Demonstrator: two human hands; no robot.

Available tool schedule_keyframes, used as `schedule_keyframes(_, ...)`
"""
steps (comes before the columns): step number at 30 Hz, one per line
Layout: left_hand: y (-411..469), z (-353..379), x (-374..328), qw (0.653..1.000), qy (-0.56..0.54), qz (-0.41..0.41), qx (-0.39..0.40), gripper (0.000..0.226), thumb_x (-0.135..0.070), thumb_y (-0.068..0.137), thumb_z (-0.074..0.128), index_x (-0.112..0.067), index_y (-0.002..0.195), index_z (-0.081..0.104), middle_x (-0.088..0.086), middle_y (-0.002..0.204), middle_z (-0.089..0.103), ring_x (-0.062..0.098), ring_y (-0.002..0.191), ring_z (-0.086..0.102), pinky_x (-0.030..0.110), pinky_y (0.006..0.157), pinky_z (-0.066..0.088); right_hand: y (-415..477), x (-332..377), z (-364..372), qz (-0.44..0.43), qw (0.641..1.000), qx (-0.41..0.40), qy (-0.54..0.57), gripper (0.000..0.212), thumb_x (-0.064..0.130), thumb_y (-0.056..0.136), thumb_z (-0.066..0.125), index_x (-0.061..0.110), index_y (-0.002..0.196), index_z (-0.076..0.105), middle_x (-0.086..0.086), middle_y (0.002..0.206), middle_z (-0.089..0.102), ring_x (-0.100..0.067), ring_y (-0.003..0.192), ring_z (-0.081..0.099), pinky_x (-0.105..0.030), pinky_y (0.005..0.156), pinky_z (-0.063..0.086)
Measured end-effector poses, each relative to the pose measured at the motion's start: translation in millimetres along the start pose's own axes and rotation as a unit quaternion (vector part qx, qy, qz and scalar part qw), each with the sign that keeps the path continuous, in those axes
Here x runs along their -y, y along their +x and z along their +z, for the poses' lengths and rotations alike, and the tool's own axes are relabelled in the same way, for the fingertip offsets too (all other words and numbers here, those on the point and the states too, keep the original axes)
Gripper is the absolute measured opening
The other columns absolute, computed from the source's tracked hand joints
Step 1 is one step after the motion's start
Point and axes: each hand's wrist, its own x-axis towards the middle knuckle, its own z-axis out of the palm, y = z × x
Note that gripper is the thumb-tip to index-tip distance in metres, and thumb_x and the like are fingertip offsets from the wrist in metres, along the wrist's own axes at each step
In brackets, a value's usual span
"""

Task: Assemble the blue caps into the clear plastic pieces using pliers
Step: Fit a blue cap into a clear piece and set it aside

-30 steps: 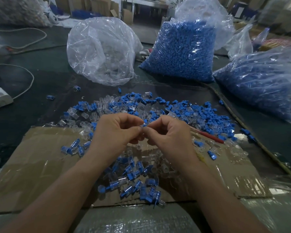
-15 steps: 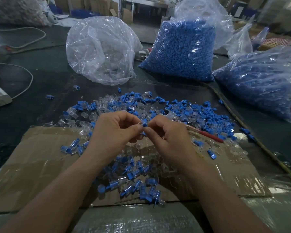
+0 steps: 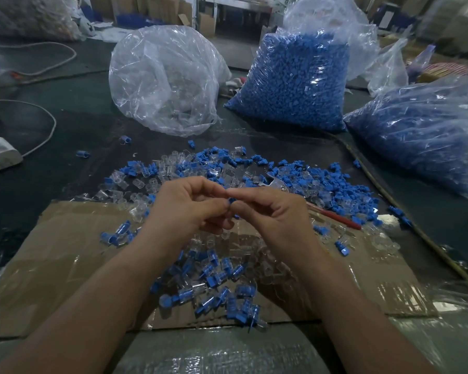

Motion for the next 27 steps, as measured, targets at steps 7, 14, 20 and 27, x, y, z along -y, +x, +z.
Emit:
schedule_keyframes(7,1,-1,-1,0.999,-0.036,-0.038,-0.006,0.018,-0.011,0.055,0.066,-0.004,0.072,0.063,0.011,0.058,0.067,0.017,0.048,0.064,0.021,0.043,0.051,0,-6,-1,0.001,0.999,0.018,0.039,0.033,0.009,0.073,0.069,0.020,0.103,0.065,0.012,0.085,0.068,-0.004,0.076,0.067,-0.014,0.070,0.051)
schedule_keyframes(14,-2,-3,-4,0.999,-0.021,-0.046,0.015,0.010,-0.012,0.053,0.069,-0.011,0.063,0.068,0.011,0.061,0.069,0.017,0.049,0.065,0.020,0.045,0.051,1,-9,-4,-0.040,0.999,0.013,0.033,0.034,0.010,0.071,0.070,0.016,0.104,0.065,0.018,0.081,0.068,-0.005,0.081,0.067,-0.015,0.072,0.052)
schedule_keyframes(20,-1,-4,-6,0.999,-0.022,-0.038,0.028,0.007,-0.014,0.052,0.070,-0.014,0.058,0.072,0.009,0.060,0.068,0.016,0.050,0.064,0.020,0.047,0.051,1,-9,-4,-0.083,0.996,-0.016,-0.002,0.032,0.011,0.072,0.069,0.012,0.103,0.063,0.014,0.084,0.066,-0.003,0.078,0.066,-0.015,0.070,0.052)
schedule_keyframes(27,-1,-5,-4,0.998,-0.019,-0.051,0.014,0.006,-0.010,0.050,0.070,-0.011,0.056,0.070,0.010,0.059,0.068,0.017,0.049,0.065,0.019,0.045,0.050,1,-11,-2,-0.102,0.993,-0.014,-0.050,0.033,0.007,0.074,0.067,0.013,0.106,0.061,0.011,0.088,0.065,0.002,0.081,0.063,-0.012,0.073,0.050)
